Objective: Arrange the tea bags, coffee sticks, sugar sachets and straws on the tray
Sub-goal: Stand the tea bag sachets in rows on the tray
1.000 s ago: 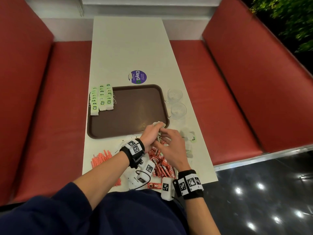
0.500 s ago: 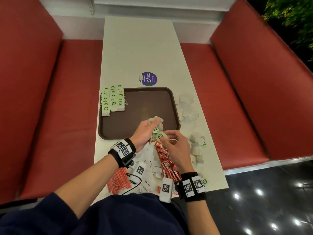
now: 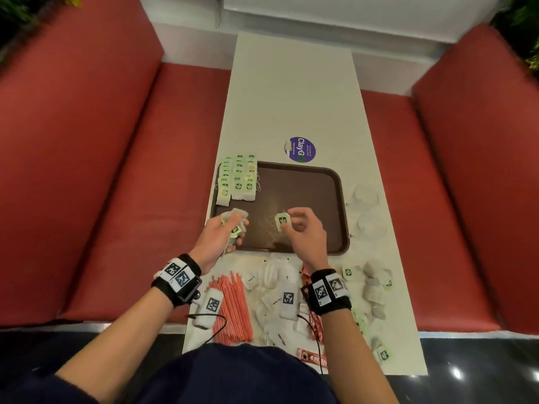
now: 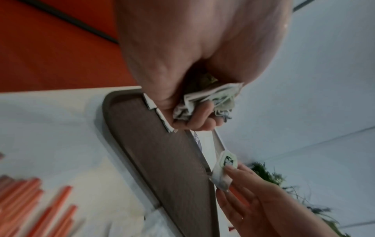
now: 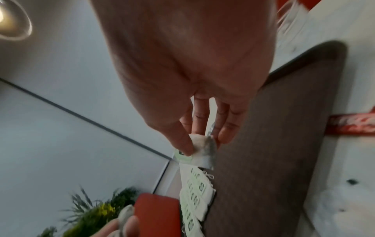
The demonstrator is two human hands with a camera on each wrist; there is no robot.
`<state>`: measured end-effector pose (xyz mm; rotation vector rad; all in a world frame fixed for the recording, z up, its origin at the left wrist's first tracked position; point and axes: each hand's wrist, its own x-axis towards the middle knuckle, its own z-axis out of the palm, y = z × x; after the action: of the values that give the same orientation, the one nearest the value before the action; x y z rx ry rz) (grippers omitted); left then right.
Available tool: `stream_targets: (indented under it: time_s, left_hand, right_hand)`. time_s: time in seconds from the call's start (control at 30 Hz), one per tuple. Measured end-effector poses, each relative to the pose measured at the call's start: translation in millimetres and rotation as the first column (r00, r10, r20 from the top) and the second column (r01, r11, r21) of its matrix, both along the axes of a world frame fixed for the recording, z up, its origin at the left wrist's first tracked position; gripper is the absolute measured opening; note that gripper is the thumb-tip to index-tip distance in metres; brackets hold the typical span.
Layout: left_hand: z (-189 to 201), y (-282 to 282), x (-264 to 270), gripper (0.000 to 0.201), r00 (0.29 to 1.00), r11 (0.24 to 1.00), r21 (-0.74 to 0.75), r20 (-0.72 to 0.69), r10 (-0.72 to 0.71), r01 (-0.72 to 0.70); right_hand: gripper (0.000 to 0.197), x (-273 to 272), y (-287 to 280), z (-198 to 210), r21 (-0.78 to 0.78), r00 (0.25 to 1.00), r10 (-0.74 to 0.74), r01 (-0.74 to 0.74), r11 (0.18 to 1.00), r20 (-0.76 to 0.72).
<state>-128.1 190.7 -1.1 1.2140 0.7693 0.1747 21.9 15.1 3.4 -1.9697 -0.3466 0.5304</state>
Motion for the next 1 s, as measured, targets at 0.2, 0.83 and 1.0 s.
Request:
stream_targets:
  time_s: [0.2, 0.83, 1.0]
  left_hand:
    - [-4.1, 34.2, -18.9, 0.039, 0.992, 0.992, 0.02, -0.011, 0.127, -0.126]
    - [-16.5, 60.2, -19.9, 0.042, 0.983, 0.982, -0.018, -0.012, 0.186, -0.186]
    - [-15.7, 58.7, -20.2, 0.041, 0.984, 0.984, -0.022, -0.018, 0.177, -0.177]
  right_hand:
    - [0.011, 21.9, 92.4, -40.2, -0.128, 0.989, 0.143, -0.139, 0.982, 0.029]
    - [0.012, 34.4, 175.9, -85.1, -0.192, 0.975, 0.22, -0.215, 0.958, 0.008]
    - [0.012, 25.7, 176.7, -81.6, -0.212, 0.974, 0.199, -0.172, 0.962, 0.11]
